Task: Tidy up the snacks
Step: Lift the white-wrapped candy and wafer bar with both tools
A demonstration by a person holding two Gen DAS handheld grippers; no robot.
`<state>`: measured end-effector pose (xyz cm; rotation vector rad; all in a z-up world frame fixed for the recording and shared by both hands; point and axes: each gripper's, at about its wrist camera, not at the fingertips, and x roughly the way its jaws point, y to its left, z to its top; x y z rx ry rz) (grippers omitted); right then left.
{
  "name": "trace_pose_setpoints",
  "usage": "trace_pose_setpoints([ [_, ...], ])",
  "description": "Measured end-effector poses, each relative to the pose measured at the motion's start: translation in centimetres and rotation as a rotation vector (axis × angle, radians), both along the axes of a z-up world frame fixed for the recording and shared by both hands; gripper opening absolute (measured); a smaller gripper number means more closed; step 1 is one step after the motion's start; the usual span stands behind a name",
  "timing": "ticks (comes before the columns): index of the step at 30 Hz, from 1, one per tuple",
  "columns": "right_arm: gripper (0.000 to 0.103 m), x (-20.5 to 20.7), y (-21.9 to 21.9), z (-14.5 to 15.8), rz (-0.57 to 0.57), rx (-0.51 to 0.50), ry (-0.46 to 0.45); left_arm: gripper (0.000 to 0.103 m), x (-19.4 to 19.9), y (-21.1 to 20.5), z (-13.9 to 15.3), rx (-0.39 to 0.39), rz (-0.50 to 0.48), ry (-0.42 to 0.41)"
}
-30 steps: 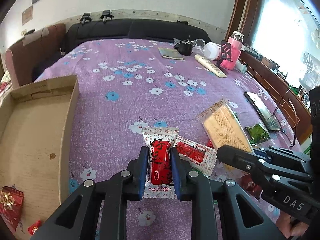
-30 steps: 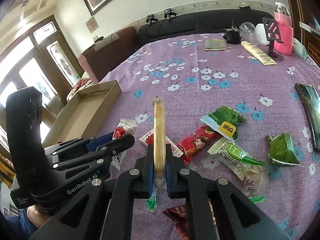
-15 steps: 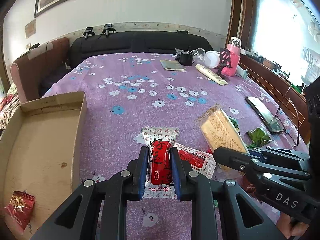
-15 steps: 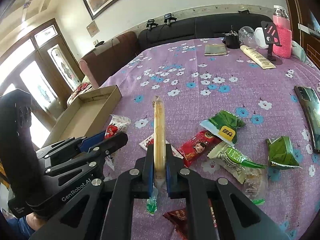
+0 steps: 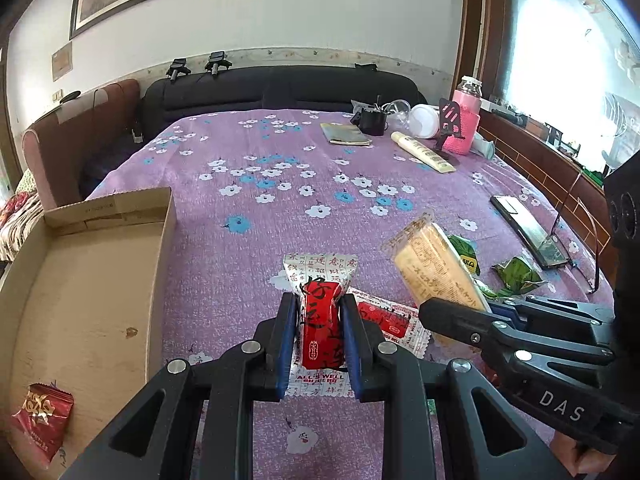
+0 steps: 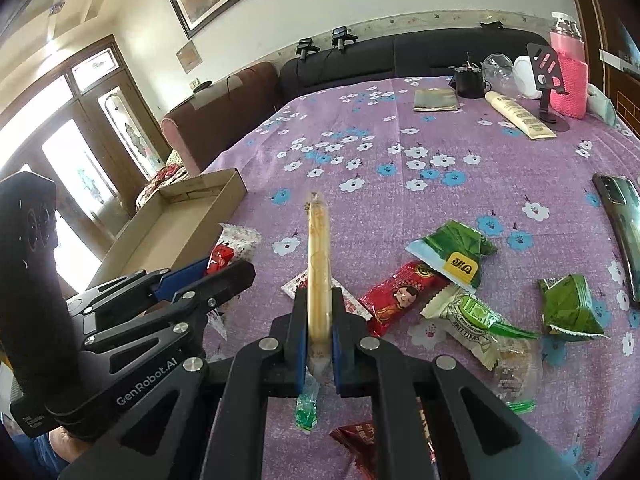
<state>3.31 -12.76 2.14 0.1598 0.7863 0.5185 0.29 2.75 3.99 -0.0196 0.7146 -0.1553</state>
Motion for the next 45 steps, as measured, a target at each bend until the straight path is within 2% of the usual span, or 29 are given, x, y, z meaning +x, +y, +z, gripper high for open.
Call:
trace_pose_setpoints([
  [11, 0.009, 0.1, -0.4, 0.0, -0.011, 0.020, -0.009, 0.023, 0.2, 0.2, 0.0, -0.009, 0.004, 0.000],
  [32, 0.009, 0.9, -0.6, -1.0, -0.004, 0.049, 0.048, 0.023, 0.0, 0.6, 0.2, -0.042, 0.012, -0.012],
  [45, 0.009, 0.7, -0.7, -0.7, -0.025, 0.029, 0.012, 0.023, -0.4, 1.2, 0.8, -0.078, 0.017, -0.028],
])
